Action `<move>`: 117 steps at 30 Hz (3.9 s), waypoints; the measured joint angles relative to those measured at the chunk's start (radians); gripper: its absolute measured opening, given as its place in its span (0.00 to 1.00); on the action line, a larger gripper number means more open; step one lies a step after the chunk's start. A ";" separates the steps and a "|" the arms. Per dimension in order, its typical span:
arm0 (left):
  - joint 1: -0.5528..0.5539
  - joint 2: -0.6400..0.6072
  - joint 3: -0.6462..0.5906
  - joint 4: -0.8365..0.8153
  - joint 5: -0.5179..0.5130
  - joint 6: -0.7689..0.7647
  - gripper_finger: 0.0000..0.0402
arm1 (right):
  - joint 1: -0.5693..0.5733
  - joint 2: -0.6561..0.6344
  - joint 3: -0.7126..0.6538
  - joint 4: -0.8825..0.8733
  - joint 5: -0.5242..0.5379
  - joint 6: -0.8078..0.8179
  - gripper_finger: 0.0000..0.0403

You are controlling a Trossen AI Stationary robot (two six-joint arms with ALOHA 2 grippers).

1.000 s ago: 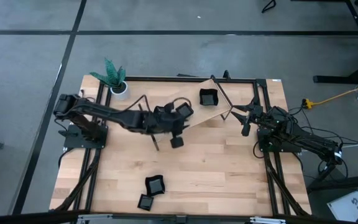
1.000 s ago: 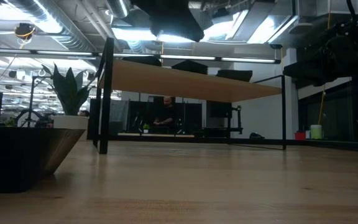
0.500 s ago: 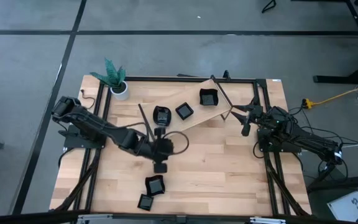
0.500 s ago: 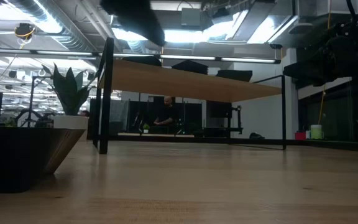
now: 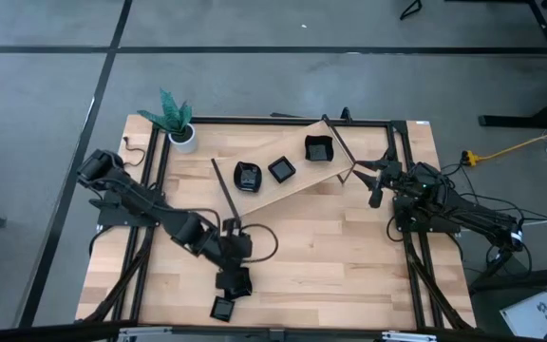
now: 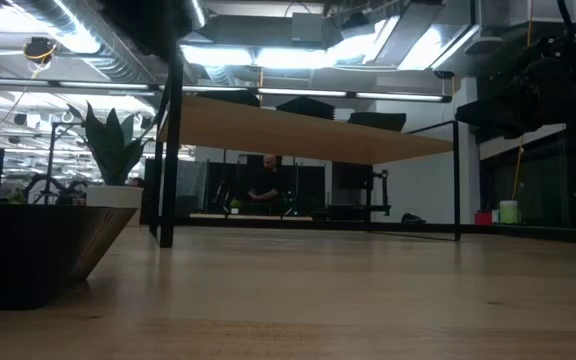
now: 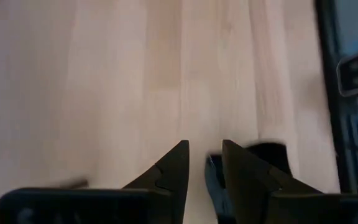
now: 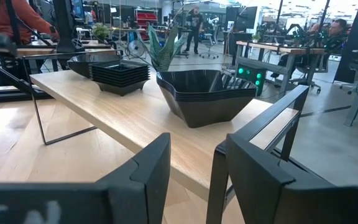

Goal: Pick & Place Mini shaped plates
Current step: Stack the black distorted square plate on top of the black distorted square plate on the shelf

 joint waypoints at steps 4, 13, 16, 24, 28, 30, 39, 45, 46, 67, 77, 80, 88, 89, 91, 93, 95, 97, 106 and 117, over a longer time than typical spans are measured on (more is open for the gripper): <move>-0.042 0.038 -0.005 -0.052 0.001 -0.119 0.23 | 0.000 0.000 0.000 0.000 0.000 0.000 0.38; -0.058 0.126 -0.006 0.079 0.205 -0.257 0.23 | 0.000 0.000 0.000 0.000 0.000 0.000 0.38; -0.069 0.128 -0.006 0.181 0.232 -0.278 0.23 | 0.000 0.000 0.000 0.000 0.000 0.000 0.38; -0.097 0.129 -0.006 0.217 0.225 -0.296 0.23 | 0.000 0.000 0.000 0.000 0.000 0.000 0.38; -0.097 0.129 -0.006 0.217 0.224 -0.283 0.23 | 0.000 0.000 0.000 0.000 0.000 0.000 0.38; -0.098 0.129 -0.006 0.213 0.224 -0.280 0.23 | 0.000 0.000 0.000 0.000 0.000 0.000 0.38; -0.105 0.147 -0.006 -0.041 0.102 -0.305 0.23 | 0.000 0.000 0.000 0.000 0.000 0.000 0.38; -0.105 0.164 -0.006 -0.092 0.094 -0.347 0.23 | 0.000 0.000 0.000 0.000 0.000 0.000 0.38; -0.104 0.175 -0.006 -0.092 0.098 -0.345 0.23 | 0.000 0.000 0.000 0.000 0.000 0.000 0.38; -0.072 0.260 -0.006 -0.042 0.137 -0.305 0.23 | 0.000 0.000 0.000 0.000 0.000 0.000 0.38; -0.072 0.259 -0.006 0.018 0.137 -0.278 0.23 | 0.000 0.000 0.000 0.000 0.000 0.000 0.38; -0.072 0.259 -0.006 0.020 0.144 -0.278 0.23 | 0.000 0.000 0.000 0.000 0.000 0.000 0.38; -0.072 0.259 -0.006 0.021 0.154 -0.278 0.23 | 0.000 0.000 0.000 0.000 0.000 0.000 0.38; -0.072 0.259 -0.006 0.024 0.154 -0.278 0.23 | 0.000 0.000 0.000 0.000 0.000 0.000 0.38; -0.072 0.259 -0.006 0.032 0.157 -0.278 0.23 | 0.000 0.000 0.000 0.000 0.000 0.000 0.38; -0.072 0.259 -0.006 0.039 0.164 -0.278 0.23 | 0.000 0.000 0.000 0.000 0.000 0.000 0.38; -0.072 0.259 -0.006 0.042 0.170 -0.278 0.23 | 0.000 0.000 0.000 0.000 0.000 0.000 0.38; -0.072 0.259 -0.006 0.042 0.170 -0.278 0.23 | 0.000 0.000 0.000 0.000 0.000 0.000 0.38; -0.072 0.259 -0.006 0.043 0.172 -0.278 0.23 | 0.000 0.000 0.000 0.000 0.000 0.000 0.38; -0.071 0.242 0.071 0.054 0.175 -0.218 0.23 | 0.000 0.000 0.000 0.000 0.000 0.000 0.38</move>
